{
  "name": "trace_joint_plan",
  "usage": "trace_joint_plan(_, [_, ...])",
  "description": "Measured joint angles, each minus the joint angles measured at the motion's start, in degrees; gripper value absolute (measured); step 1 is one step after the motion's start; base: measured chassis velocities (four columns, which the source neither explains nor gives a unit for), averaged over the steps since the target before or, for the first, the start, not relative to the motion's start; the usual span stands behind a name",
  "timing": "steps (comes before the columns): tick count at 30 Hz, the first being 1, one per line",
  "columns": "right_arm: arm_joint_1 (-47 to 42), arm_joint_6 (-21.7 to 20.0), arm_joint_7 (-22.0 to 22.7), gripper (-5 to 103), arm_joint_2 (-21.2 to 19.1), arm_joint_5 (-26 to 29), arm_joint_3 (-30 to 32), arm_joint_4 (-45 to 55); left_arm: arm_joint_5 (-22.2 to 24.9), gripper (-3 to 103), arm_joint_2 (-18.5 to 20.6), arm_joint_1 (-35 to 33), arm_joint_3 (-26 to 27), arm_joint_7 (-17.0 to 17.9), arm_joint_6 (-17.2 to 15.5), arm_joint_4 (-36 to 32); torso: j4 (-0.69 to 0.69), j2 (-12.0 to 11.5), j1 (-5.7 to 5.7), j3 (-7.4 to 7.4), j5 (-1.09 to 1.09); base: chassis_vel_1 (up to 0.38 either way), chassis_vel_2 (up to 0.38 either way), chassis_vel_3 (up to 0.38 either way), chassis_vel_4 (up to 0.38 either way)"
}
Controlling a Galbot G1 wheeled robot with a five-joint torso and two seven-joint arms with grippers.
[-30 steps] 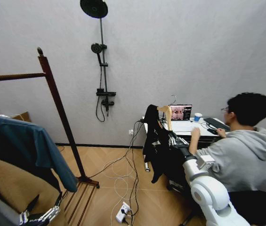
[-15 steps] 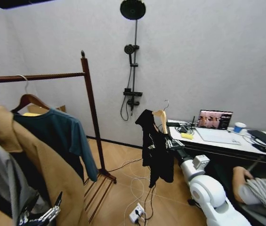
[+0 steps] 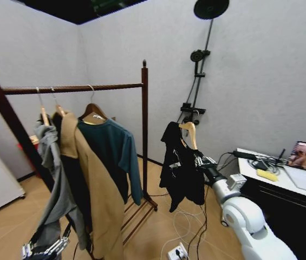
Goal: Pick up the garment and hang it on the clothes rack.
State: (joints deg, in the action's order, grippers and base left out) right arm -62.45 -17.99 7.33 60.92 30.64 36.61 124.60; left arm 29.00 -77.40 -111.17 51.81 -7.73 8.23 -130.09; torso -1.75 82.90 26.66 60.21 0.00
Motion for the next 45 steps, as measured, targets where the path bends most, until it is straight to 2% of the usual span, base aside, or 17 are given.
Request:
trace_joint_plan(10, [1.0,0.6,0.4,11,-1.0,0.1,2.2,-3.1,0.0,100,0.0,0.0,0.0,0.0,0.0,0.0,-0.01,0.0,0.01,0.00,0.00,0.125,0.113,0.123,0.120])
trace_joint_plan(16, [2.7,1.1,-0.9,11,-2.1,0.3,2.6,-5.0,0.0,100,0.0,0.0,0.0,0.0,0.0,0.0,0.02,0.0,0.01,0.00,0.00,0.085,0.108,0.109,0.093])
trace_joint_plan(22, [4.0,1.3,-1.8,11,-2.4,0.4,2.2,-6.4,0.0,100,0.0,0.0,0.0,0.0,0.0,0.0,-0.02,0.0,0.00,0.00,0.00,0.008,0.004,0.003,0.011])
trace_joint_plan(40, [3.4,1.0,-2.3,11,-1.7,-0.4,1.1,-3.3,0.0,100,0.0,0.0,0.0,0.0,0.0,0.0,-0.01,0.0,0.08,0.02,-0.01,-0.089,0.092,0.085,-0.077])
trace_joint_plan(45, [5.0,1.0,-4.2,11,-3.1,1.1,0.7,-2.8,0.0,100,0.0,0.0,0.0,0.0,0.0,0.0,-0.01,0.0,-0.04,-0.02,-0.01,0.058,0.005,0.008,0.053])
